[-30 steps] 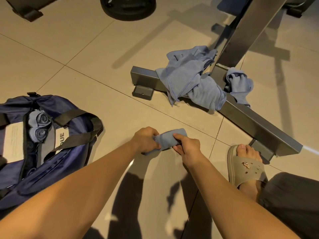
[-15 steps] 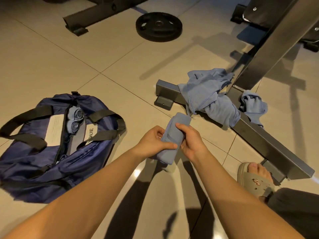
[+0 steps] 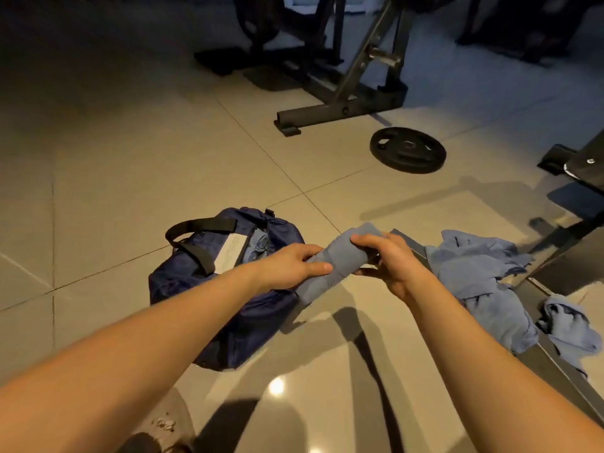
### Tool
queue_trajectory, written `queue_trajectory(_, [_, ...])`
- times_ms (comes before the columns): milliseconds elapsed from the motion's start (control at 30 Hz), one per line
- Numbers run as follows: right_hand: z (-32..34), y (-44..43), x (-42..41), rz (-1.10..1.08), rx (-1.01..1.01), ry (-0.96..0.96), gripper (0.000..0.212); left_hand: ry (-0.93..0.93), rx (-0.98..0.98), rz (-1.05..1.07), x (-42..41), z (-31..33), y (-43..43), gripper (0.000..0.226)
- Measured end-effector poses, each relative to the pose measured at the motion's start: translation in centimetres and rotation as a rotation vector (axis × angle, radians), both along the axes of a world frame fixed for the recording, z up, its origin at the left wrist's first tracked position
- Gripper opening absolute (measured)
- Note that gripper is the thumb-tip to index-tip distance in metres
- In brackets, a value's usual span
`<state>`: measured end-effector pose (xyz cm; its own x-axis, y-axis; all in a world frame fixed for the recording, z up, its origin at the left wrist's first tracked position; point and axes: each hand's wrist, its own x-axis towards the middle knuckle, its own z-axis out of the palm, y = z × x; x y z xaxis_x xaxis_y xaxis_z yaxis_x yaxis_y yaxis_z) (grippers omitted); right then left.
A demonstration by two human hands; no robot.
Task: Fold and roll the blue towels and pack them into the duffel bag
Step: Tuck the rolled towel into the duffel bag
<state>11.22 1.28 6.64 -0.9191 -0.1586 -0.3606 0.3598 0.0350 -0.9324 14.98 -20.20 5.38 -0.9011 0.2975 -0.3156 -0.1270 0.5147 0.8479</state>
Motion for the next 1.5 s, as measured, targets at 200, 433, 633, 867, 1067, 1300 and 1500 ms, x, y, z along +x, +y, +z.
queue_trajectory(200, [2.9,-6.0,-0.4,0.044,-0.036,-0.032,0.034,0.002,-0.092,-0.031,-1.8,5.3,-9.2,0.033])
queue_trajectory(433, [-2.6,-10.4,-2.8,0.175,0.085,-0.087,0.028,-0.062,-0.307,-0.152,-6.3,4.2,-14.2,0.030])
queue_trajectory(633, [-8.0,-14.1,-5.5,0.160,0.235,-0.019,0.012,0.013,-0.451,-0.233,-10.9,-1.1,-17.3,0.027])
queue_trajectory(867, [-13.2,-18.6,-9.5,0.151,0.478,0.129,0.017,0.021,-0.527,-0.263,-15.1,-7.3,-21.0,0.035])
queue_trajectory(1067, [-15.7,-20.0,-11.3,0.328,0.861,0.328,0.021,-0.021,-0.537,-0.063,-18.1,-9.9,-26.6,0.029])
queue_trajectory(1300, [-17.8,-23.9,-9.5,1.071,1.355,0.433,0.041,-0.111,-0.488,0.070,-18.3,-13.0,-27.8,0.027])
queue_trajectory(1500, [-19.8,-25.1,-11.2,1.189,1.301,0.203,0.054,-0.126,-0.473,0.100,-18.0,-13.9,-27.7,0.028])
